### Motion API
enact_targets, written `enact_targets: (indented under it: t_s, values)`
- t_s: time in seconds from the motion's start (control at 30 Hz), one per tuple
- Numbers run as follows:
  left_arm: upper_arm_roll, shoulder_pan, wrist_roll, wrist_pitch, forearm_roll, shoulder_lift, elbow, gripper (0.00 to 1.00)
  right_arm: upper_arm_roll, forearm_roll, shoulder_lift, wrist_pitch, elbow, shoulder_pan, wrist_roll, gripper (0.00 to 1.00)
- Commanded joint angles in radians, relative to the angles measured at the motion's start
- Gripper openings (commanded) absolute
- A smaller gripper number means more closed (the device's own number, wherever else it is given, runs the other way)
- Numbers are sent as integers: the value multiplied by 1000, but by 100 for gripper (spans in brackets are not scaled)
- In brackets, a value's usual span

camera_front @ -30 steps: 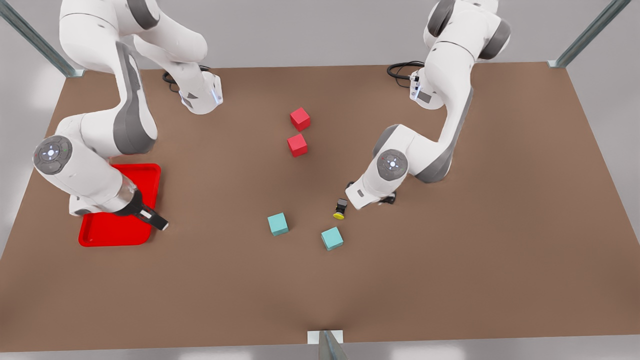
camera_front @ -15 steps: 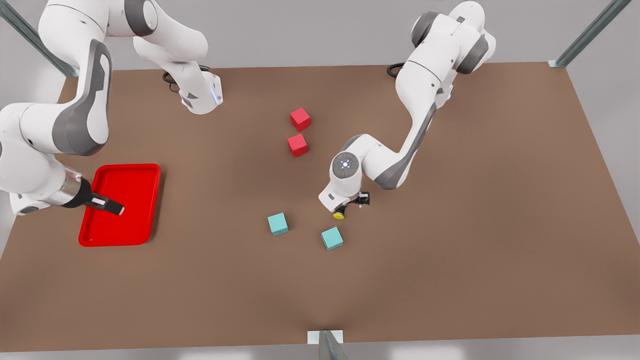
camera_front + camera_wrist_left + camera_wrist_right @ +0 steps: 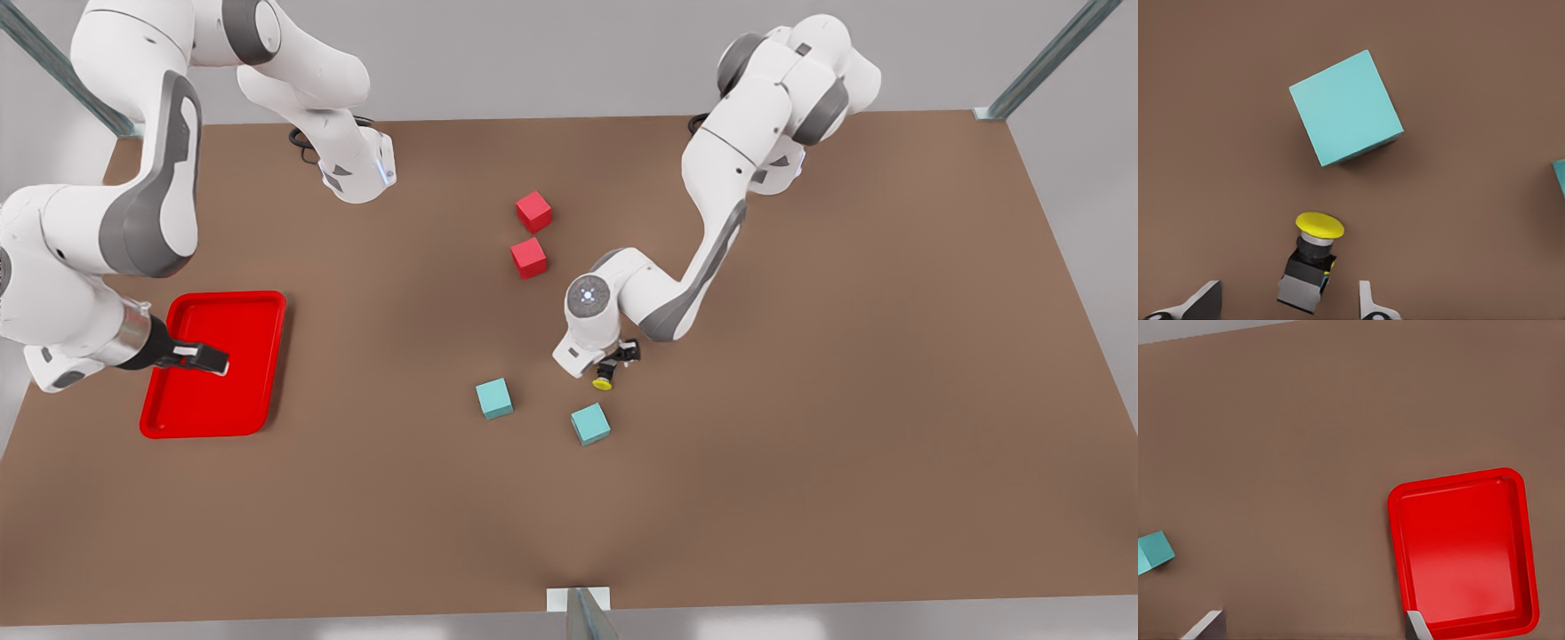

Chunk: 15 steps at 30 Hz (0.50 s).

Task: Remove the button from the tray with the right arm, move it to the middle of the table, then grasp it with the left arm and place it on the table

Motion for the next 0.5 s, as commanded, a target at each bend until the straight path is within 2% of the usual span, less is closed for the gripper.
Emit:
enact_targets:
  t_s: [0.0, 0.17, 0.3, 0.47]
  values:
    - [0, -7, -141, 38, 28, 13, 1, 100, 0, 0, 2, 1, -2, -2, -132, 100]
    - [0, -15, -116, 70, 64, 44, -1, 100, 0, 0, 9, 3, -3, -1, -129, 100]
    - [-2, -6, -92, 173, 89, 30, -87, 100, -1, -2, 20, 1, -3, -4, -129, 100]
    - [-2, -9, -96, 178, 89, 38, -85, 100, 0, -2, 22, 1, -3, -4, -129, 100]
